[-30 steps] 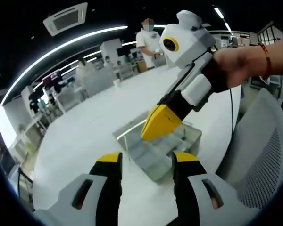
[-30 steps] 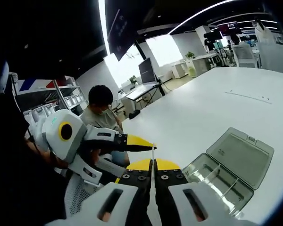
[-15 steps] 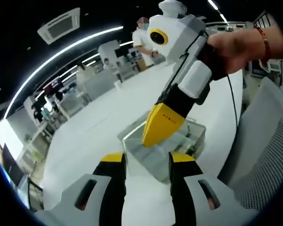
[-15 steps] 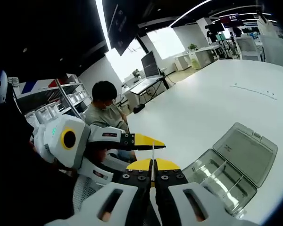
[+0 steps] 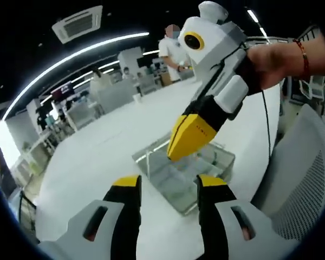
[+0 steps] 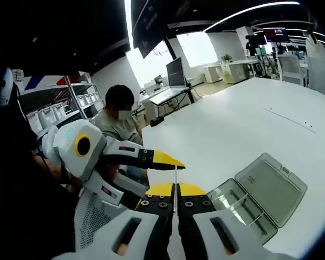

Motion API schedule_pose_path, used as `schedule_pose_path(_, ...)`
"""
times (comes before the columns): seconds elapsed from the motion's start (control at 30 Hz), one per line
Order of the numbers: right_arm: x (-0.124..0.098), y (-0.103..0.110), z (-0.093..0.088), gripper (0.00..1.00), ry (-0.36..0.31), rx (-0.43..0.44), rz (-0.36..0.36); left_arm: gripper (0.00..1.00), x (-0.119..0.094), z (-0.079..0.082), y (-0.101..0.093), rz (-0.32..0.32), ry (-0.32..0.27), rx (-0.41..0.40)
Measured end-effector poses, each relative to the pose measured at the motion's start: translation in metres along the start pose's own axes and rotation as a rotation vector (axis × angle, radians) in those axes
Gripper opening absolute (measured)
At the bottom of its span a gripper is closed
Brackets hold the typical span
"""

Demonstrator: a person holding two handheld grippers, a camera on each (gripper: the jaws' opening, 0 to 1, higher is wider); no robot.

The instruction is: Insert the divider into the dual guide fixture by aligning both edges with the guide slots and pushing it downward to the bottom, including one-sided entry, uneven engagement, binding, and posture correction.

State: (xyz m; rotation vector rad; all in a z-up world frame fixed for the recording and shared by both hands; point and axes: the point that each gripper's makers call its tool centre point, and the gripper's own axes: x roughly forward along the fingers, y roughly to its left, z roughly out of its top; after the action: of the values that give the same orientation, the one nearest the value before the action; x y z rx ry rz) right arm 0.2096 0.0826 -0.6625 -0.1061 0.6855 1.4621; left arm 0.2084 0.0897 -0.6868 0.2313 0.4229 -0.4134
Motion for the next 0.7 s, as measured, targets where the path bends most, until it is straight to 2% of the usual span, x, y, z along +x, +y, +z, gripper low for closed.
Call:
schedule_pose_path(0.07,0.0,-0.006,0.0,0.0,0.003,-0.015,-0.021,0.41,0.0,-0.001,0.005,0.012,-0.006,0.011)
schedule_pose_path(0.17,-0.001,-0.012,0.001,0.0,0.007,-0.038,-0.043,0.42,0.0,-0.005,0.007,0.002,-0.001,-0.017)
schedule_pose_path(0.2,-0.001,-0.015,0.001,0.0,0.01,-0.028,-0.055,0.42,-0.001,-0.006,0.008,-0.002,0.0,-0.034)
schedule_pose_path(0.27,-0.001,-0.02,0.001,0.0,0.013,0.018,-0.067,0.44,0.0,-0.009,0.0,-0.063,0.0,-0.122)
schedule_pose_path(0.47,0.0,-0.03,-0.002,0.0,0.032,0.005,-0.099,0.45,-0.001,-0.012,0.009,-0.055,-0.012,-0.115)
schedule_pose_path(0.6,0.004,-0.04,-0.003,0.0,0.041,0.005,-0.115,0.47,0.0,-0.014,0.01,-0.068,-0.024,-0.171)
schedule_pose_path(0.67,0.005,-0.042,-0.003,0.0,0.047,-0.014,-0.124,0.51,0.001,-0.013,0.007,-0.101,-0.041,-0.22)
schedule_pose_path(0.7,0.005,-0.042,-0.004,0.0,0.05,-0.017,-0.124,0.53,0.0,-0.013,0.009,-0.098,-0.043,-0.214)
